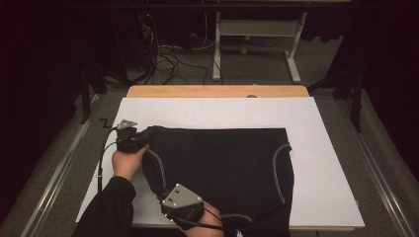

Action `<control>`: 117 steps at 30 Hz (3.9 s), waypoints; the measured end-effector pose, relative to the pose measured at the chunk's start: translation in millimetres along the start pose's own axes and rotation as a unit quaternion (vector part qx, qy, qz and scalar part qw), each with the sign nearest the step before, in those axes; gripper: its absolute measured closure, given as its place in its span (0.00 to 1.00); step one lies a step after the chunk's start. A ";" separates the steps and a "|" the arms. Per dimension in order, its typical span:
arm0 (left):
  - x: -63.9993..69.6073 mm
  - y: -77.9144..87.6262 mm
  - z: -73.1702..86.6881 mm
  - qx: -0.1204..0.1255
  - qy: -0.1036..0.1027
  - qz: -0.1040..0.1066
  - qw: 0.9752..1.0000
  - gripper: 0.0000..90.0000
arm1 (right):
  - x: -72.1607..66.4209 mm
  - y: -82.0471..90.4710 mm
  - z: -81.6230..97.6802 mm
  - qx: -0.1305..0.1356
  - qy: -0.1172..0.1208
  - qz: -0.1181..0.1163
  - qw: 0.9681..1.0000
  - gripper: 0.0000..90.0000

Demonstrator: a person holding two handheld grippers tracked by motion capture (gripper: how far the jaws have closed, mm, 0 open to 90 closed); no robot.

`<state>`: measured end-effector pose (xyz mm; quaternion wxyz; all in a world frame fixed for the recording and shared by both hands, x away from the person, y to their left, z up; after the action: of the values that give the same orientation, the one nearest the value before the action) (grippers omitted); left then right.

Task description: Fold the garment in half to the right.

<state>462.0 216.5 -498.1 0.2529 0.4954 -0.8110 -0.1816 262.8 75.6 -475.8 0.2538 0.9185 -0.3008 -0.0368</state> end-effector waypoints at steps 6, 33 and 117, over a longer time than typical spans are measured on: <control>3.3 6.6 -10.0 0.009 0.011 0.009 1.000 0.86 | 0.6 4.8 -8.0 0.009 0.004 0.003 1.000 0.83; -26.6 35.9 -19.6 0.024 0.020 -0.017 0.999 0.86 | -23.6 -15.0 -27.6 0.017 0.016 -0.017 1.000 0.83; 198.2 -84.2 -60.9 -0.035 -0.069 0.046 0.996 0.85 | 94.9 127.3 92.9 0.037 -0.088 0.103 0.990 0.81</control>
<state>482.3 -1.0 -449.2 0.2216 0.4344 -0.8418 -0.2317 251.9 -107.8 -486.3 0.1946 0.8846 -0.4162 -0.0802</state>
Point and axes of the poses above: each handheld gripper's, and its own axes: y roughly backward along the jaws, z roughly out of its underside, x roughly to its right, the point moved 8 cm from there along -y, roughly forward along the jaws, and after that the axes turned 1 degree about z, right-handed, at the moved point
